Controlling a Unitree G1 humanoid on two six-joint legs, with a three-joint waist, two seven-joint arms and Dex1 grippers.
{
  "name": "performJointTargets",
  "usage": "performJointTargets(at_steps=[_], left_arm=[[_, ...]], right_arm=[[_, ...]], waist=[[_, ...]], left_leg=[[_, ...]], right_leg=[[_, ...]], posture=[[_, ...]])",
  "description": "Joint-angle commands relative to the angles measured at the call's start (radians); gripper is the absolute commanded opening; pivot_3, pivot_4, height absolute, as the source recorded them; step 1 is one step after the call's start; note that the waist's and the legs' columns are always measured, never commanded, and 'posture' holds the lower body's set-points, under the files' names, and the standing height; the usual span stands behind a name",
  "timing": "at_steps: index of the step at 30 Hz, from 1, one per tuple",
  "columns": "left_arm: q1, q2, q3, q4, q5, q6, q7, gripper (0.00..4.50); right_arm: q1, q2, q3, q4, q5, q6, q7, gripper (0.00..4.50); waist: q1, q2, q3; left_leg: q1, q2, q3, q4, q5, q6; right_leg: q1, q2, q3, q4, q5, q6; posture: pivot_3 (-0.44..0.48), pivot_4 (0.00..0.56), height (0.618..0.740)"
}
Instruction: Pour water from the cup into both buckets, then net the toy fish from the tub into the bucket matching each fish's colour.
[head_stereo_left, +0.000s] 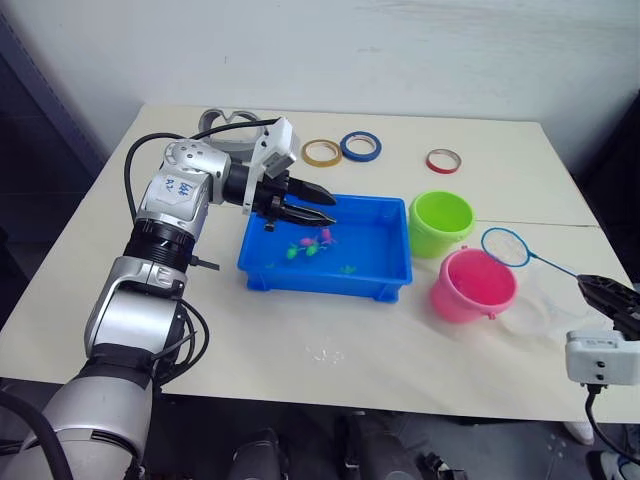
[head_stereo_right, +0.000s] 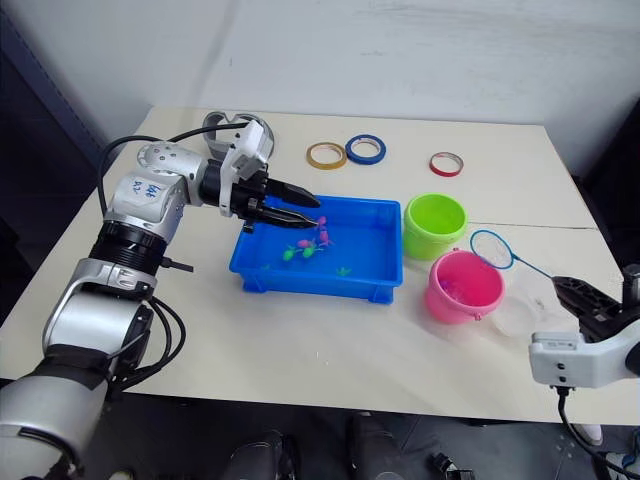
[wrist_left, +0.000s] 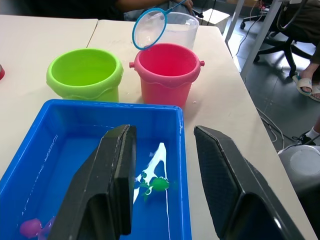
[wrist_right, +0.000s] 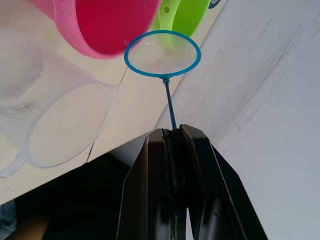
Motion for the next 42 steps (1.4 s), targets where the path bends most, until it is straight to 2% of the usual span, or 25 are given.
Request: performJointTargets(at_steps=[1,4,10,13,17,20,25,33,42], left_arm=[[-0.026,0.01,0.033,-0.01,-0.002,-0.011,-0.009,2.12],[-0.024,0.017,0.036,-0.01,-0.001,-0.01,-0.007,2.12],[-0.006,0.056,0.052,-0.021,0.003,0.012,0.011,2.12],[0.026,0.1,0.073,-0.037,0.01,0.034,0.047,2.12],[0.08,0.163,0.105,-0.082,0.017,0.075,0.118,2.12],[0.128,0.21,0.125,-0.136,0.017,0.098,0.15,2.12],[0.246,0.297,0.176,-0.305,-0.01,0.205,0.196,2.12],[0.401,0.384,0.255,-0.525,-0.048,0.341,0.266,2.12],[0.515,0.427,0.305,-0.659,-0.09,0.419,0.329,2.12]], right_arm=[[0.005,0.025,-0.02,-0.013,0.085,0.024,0.04,0.0],[-0.009,0.035,-0.025,-0.049,0.188,0.117,0.116,0.0],[-0.103,-0.005,-0.041,-0.141,0.508,0.42,0.29,0.0],[-0.235,-0.057,-0.013,-0.184,0.654,0.695,0.296,0.0],[-0.432,-0.146,0.144,-0.162,0.777,0.91,0.259,0.0],[-0.568,-0.177,0.294,-0.124,0.821,0.997,0.222,0.0],[-0.772,-0.155,0.576,-0.012,0.8,0.993,0.179,0.0],[-0.947,-0.055,0.864,0.162,0.707,0.895,0.16,0.0],[-1.041,0.072,1.025,0.357,0.576,0.787,0.125,0.0]], waist=[[0.0,0.0,0.0],[-0.002,0.0,0.0],[-0.007,0.0,0.0],[-0.013,0.0,0.0],[-0.024,0.0,0.0],[-0.023,-0.001,0.001],[-0.024,-0.001,0.001],[-0.022,-0.001,0.001],[-0.024,-0.001,0.001]], left_leg=[[0.0,0.0,0.0,0.0,0.0,0.0],[0.0,0.0,0.0,0.0,0.0,0.0],[0.001,0.0,0.0,0.001,0.0,0.0],[0.001,0.0,0.0,0.002,0.0,0.0],[0.002,0.001,-0.001,0.002,0.0,0.0],[0.001,0.001,-0.002,0.002,0.0,0.0],[0.0,0.001,-0.002,0.002,0.0,0.001],[-0.001,0.001,-0.002,0.003,0.0,0.001],[-0.001,0.001,-0.001,0.003,0.0,0.001]], right_leg=[[0.0,0.0,0.0,0.0,0.0,0.0],[0.0,0.0,0.0,0.0,0.0,0.0],[0.001,0.0,0.001,0.002,0.0,0.0],[0.001,0.0,0.001,0.003,0.0,0.0],[0.001,0.0,0.0,0.004,0.0,0.0],[0.001,-0.001,0.0,0.004,0.0,0.0],[-0.001,-0.002,-0.001,0.003,0.0,0.0],[-0.001,-0.002,-0.001,0.004,0.0,-0.001],[-0.002,-0.002,-0.001,0.005,-0.001,-0.001]], posture=[[0.0,0.15,0.738],[0.0,0.15,0.738],[0.0,0.15,0.738],[0.0,0.15,0.738],[0.0,0.15,0.738],[0.0,0.15,0.738],[0.0,0.15,0.738],[0.0,0.15,0.738],[0.0,0.15,0.738]])
